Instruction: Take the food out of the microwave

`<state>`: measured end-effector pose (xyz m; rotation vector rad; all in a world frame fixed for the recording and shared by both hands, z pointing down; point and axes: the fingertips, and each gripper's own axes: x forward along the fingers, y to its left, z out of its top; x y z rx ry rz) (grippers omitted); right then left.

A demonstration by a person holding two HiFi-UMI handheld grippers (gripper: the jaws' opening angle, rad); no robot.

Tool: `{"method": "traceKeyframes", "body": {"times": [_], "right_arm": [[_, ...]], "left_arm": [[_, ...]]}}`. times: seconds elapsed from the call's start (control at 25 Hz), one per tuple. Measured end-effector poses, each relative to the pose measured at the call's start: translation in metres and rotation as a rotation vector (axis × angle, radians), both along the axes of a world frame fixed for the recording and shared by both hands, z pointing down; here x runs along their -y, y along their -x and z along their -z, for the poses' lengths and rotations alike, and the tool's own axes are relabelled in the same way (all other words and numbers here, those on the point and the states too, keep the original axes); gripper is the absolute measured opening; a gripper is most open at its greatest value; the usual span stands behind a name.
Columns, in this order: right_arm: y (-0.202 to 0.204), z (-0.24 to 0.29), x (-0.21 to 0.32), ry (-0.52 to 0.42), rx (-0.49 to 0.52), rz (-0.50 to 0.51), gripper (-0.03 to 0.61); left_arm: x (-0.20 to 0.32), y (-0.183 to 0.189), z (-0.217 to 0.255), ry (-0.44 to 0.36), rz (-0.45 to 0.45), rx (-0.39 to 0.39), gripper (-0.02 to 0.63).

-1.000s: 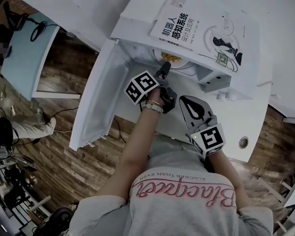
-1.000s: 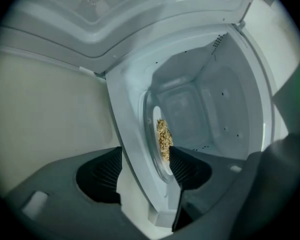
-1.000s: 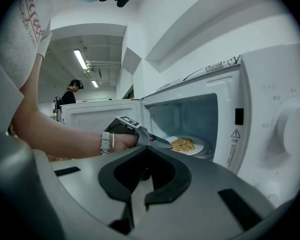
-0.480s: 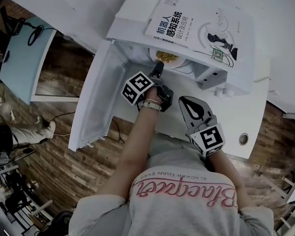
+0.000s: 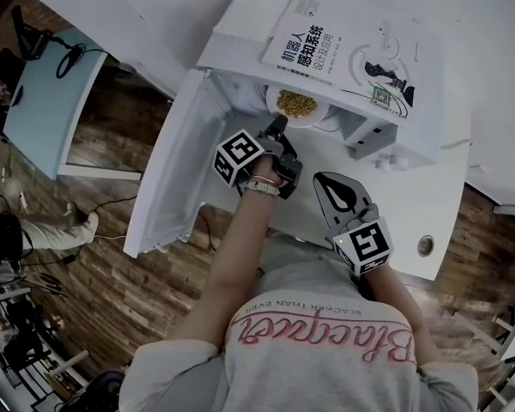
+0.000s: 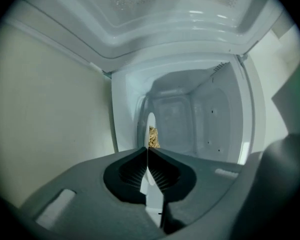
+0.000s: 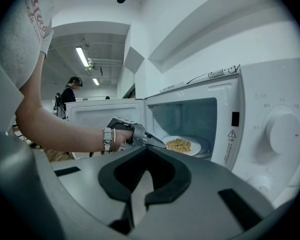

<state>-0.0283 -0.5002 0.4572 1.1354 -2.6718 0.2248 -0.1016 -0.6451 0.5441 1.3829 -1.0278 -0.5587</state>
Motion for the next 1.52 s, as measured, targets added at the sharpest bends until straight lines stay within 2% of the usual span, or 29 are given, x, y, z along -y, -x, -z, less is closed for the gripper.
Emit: {"method": "traceKeyframes", "body": {"times": [0.76, 1.12, 1.52], "right_arm": [[-0.001, 0.022, -0.031, -0.049, 0.015, -0.057, 0.01], [-0.015, 0.048, -0.043, -0.055, 0.085, -0.168, 0.009], [-0.022, 0.058, -0.049, -0.105, 0.054, -0.13, 0.009]], "left_arm": [[-0.048, -0.002, 0.028, -0.104, -0.03, -0.049, 0.009], [-0.088, 0.005, 0.05, -0.133, -0.023, -0.059, 0.009], [-0.121, 0.005, 0.078, -0.176, 0.039, -0.085, 0.009]]}}
